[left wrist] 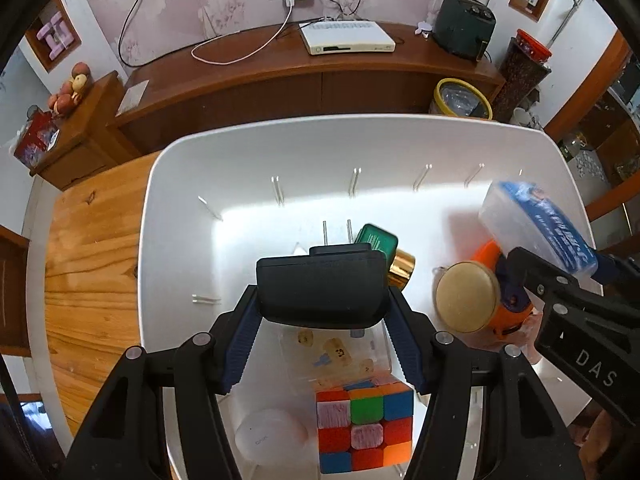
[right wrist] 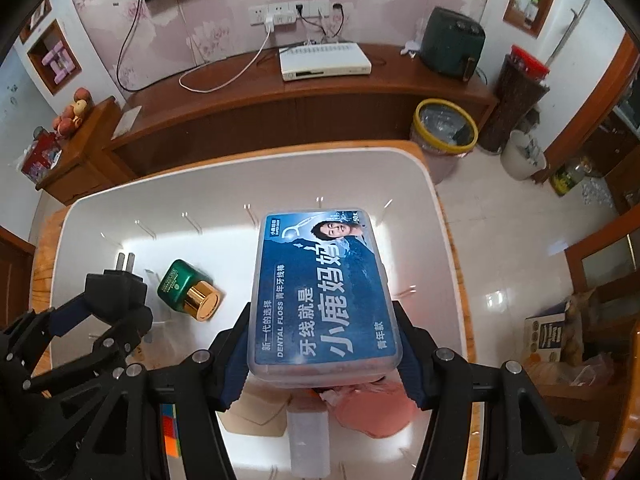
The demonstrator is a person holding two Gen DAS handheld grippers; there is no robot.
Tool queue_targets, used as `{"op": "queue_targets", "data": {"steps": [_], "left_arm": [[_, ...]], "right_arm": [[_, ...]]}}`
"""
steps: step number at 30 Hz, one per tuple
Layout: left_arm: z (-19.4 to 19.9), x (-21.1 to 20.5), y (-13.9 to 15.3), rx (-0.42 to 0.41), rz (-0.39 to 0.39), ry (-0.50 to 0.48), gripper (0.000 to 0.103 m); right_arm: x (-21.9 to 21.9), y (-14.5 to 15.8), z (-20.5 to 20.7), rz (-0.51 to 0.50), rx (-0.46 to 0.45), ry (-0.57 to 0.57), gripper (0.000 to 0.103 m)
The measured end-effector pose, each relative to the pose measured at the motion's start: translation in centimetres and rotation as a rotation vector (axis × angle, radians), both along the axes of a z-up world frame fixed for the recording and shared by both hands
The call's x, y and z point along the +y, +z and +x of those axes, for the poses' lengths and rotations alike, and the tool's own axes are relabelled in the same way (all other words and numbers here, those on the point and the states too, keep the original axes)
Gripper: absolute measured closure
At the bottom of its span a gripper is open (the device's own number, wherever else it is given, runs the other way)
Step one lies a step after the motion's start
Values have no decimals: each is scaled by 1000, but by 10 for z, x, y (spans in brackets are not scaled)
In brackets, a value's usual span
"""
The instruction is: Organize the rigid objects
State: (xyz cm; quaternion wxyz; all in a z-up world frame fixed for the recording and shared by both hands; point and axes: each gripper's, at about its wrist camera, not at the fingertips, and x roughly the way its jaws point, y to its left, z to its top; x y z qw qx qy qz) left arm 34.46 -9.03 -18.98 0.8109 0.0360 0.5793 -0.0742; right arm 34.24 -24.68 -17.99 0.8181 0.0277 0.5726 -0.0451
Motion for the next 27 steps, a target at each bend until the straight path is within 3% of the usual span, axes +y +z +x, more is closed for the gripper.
{"op": "queue_targets", "data": {"steps": [5,9,10,27], "left_arm": [[-3,1,-3,5,-18,-5,37],[-8,3,6,-28,-54,-14,11],[-10,3,9,-37,-60,-15,10],[-73,10,96,-151,-28,-72,9]], "right_arm": [[9,1,0,23,-21,21,38],[9,15,-5,69,-64,18,35],[9,20,-8,76,-81,16,35],[5,101,-73,36,-232,24,35]]}}
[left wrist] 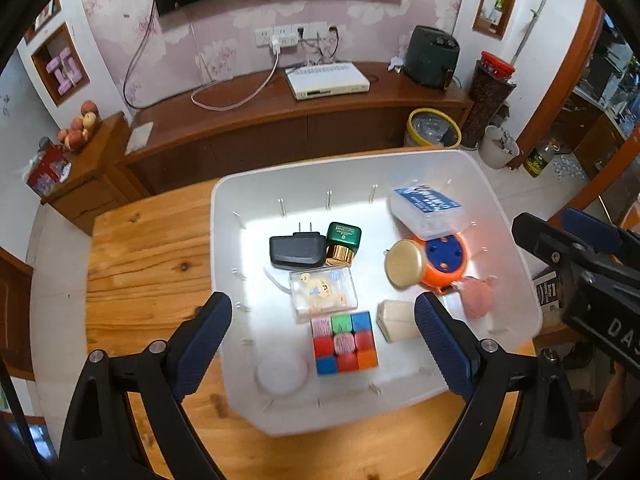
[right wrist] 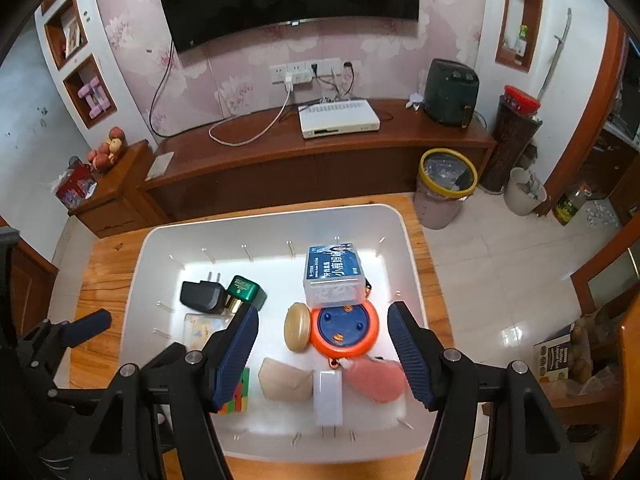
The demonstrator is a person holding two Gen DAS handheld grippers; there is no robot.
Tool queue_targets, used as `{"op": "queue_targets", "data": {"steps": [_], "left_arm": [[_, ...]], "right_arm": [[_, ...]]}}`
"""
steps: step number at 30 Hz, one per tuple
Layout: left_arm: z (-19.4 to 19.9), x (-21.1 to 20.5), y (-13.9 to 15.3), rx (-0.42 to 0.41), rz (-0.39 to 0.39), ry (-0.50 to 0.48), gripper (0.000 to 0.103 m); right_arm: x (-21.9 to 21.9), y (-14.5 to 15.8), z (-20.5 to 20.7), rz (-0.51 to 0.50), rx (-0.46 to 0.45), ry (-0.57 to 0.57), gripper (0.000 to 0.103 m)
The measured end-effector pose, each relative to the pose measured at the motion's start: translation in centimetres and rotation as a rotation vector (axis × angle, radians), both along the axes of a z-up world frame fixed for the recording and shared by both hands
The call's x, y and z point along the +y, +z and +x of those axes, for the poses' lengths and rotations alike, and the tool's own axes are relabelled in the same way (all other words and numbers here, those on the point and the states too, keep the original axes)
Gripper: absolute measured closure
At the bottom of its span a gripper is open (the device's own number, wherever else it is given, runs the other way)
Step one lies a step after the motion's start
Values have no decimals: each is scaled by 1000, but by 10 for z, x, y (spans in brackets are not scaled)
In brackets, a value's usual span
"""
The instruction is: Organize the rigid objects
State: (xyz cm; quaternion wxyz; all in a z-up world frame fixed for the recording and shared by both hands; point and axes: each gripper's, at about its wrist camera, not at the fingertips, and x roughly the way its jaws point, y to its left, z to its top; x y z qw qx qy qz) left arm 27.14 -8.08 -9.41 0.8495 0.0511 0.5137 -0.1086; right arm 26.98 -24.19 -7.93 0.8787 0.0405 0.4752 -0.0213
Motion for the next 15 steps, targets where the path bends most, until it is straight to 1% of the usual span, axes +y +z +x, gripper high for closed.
{"op": "queue_targets", "data": {"steps": [4,8,9,12,15], "left_arm": [[-31,4,29,-59,10,-22,9],[-65,7,51,-120,22,-30,9],[-75,9,55,-128,17,-33,9],[-106,12,65,-159,12,-54,9],[-138,17,71,-187,19,-64,9]], "right_arm": [[-2,25,-26,-11,-43,-2,35],[0,52,-59,-10,-97,11,35],[1,56,-67,-14,-108,15,35],[5,68,-95,-16,-146,32,29],[13,76,-124,-21,-172,62,28]]}}
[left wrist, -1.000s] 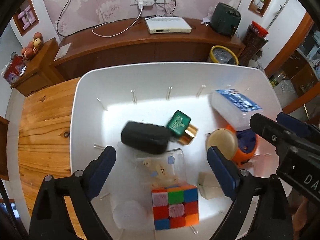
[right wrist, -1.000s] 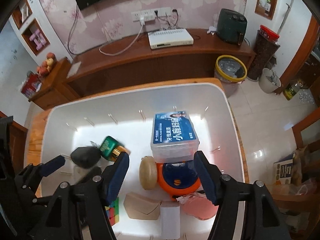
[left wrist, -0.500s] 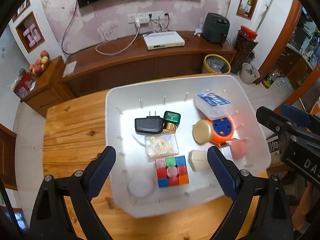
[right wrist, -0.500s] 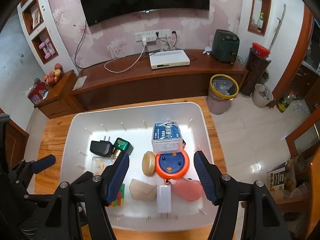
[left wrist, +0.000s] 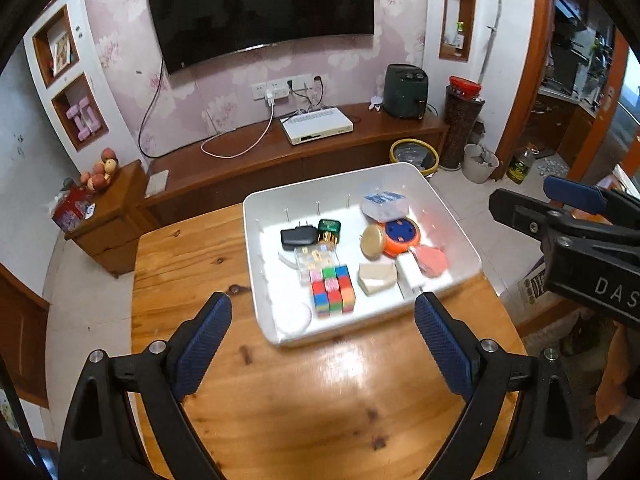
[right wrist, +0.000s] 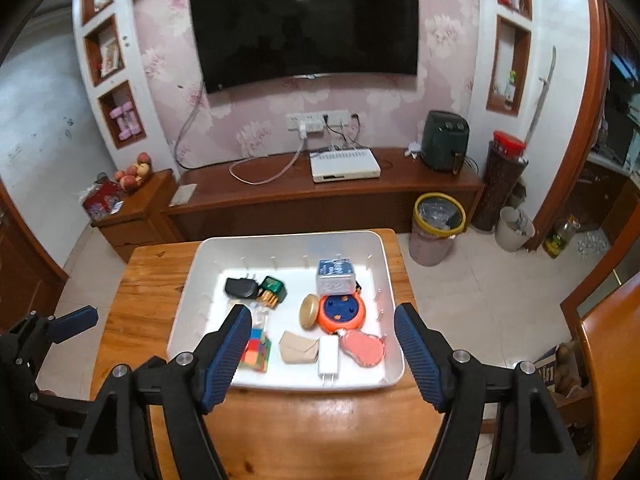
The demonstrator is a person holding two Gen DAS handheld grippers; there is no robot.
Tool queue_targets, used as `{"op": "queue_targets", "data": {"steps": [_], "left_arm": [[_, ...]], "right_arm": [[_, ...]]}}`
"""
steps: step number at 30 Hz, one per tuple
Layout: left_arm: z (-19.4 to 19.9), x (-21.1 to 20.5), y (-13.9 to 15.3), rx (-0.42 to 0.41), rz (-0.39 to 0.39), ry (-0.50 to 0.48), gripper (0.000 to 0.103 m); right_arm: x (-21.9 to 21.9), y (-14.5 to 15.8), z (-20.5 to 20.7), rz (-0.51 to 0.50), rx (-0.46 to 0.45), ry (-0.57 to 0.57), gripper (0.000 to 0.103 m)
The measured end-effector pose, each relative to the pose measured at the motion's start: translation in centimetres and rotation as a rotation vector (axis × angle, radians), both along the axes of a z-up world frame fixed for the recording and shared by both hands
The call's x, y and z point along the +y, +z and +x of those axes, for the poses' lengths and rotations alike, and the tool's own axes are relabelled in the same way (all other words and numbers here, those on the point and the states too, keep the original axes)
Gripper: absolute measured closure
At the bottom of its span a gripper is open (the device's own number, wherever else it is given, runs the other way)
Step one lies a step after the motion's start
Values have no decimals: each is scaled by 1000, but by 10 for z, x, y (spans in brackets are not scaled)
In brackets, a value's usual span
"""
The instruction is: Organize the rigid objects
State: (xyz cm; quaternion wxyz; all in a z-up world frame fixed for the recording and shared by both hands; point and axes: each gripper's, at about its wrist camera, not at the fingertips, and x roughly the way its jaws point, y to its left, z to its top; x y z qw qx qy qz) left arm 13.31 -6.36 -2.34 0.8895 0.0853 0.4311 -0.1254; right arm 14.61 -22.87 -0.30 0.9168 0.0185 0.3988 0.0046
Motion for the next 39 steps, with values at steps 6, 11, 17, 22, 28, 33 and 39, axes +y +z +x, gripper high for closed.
{"op": "queue_targets", "data": {"steps": [6,11,17,22,28,33,39], "left_arm": [[-50,14,5,-11,63,47,9],[-103,26,11,-125,97,45,9],[-142,40,8,-152,40,79,9],[-156,46,-1,-105,18,105,9],[-168,52,-7,-96,-20,179,9],[-169,52,-10,-91,-2,209,9],[-172,58,-14,-69,-13,251,9]], "right_arm": [[13,6,-61,22,-38,51,23],[26,3,-110,-22,-65,53,23],[35,-8,-159,-37,-58,37,23],[30,-15,-188,31,-40,1,23],[30,-23,-215,75,-25,-32,23],[40,-26,-222,44,-11,-18,23],[55,-22,-234,-26,-77,8,23]]}}
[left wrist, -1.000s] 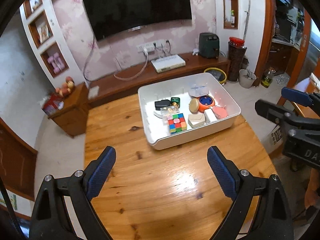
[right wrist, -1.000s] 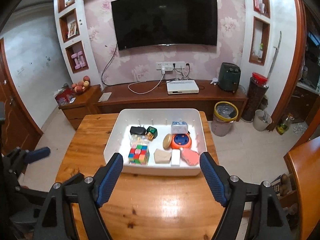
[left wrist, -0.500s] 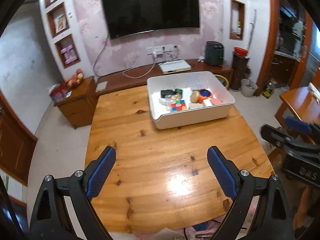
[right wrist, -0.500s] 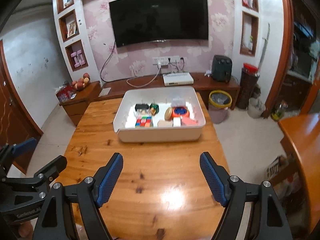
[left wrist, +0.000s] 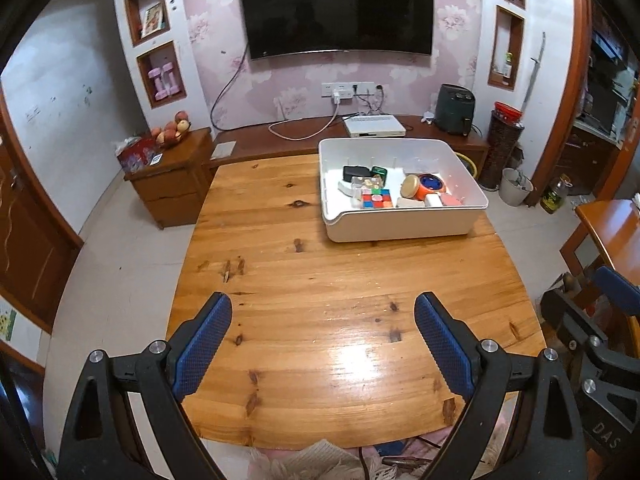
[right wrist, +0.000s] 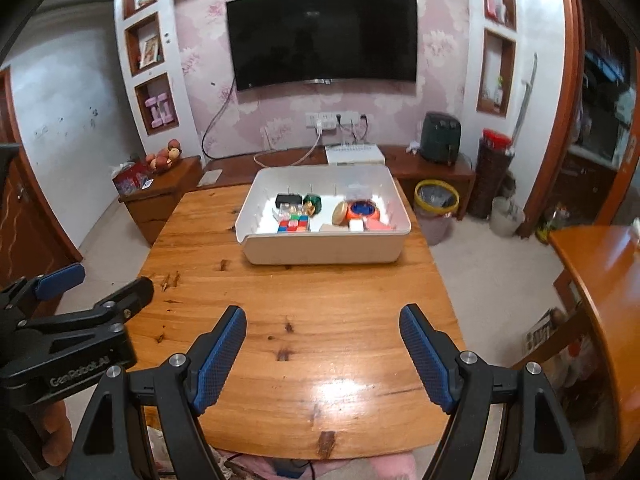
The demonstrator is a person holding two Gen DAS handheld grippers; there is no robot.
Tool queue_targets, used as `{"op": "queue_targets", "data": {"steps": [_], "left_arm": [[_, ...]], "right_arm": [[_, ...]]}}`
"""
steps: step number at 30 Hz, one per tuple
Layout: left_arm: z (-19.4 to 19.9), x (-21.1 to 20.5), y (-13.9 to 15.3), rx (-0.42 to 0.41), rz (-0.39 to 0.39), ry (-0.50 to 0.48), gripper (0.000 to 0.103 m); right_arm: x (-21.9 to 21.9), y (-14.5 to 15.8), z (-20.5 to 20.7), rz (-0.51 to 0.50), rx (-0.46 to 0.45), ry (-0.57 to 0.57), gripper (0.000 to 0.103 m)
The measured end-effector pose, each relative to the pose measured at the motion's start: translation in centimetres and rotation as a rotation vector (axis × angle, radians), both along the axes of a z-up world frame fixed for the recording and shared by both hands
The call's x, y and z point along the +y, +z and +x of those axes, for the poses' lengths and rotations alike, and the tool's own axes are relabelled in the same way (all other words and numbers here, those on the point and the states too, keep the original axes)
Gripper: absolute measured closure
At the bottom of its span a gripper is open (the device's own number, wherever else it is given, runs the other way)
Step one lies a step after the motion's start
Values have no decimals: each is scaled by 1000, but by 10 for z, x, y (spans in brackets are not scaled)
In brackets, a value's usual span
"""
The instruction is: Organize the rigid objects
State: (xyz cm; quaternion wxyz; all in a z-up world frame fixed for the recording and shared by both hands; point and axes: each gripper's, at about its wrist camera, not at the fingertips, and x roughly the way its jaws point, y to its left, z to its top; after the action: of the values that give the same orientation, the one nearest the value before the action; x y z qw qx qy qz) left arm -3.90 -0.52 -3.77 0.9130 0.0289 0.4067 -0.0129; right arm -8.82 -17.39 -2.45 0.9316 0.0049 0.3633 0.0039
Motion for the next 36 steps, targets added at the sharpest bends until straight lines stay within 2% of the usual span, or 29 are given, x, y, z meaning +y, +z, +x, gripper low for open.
{"op": "queue_targets", "data": {"steps": [5,14,36], "left_arm": [[-4,5,-1,-4,-16,24,9],[-5,-1,-2,-11,-2,9,9],[1,-2,-9,35,-27,-12,9]], "right_arm": [[2,-1,-1,-7,-7,12,23],[-1,-5,1,-2,5,12,23],[-6,-10,3,22,23,13,23]]}}
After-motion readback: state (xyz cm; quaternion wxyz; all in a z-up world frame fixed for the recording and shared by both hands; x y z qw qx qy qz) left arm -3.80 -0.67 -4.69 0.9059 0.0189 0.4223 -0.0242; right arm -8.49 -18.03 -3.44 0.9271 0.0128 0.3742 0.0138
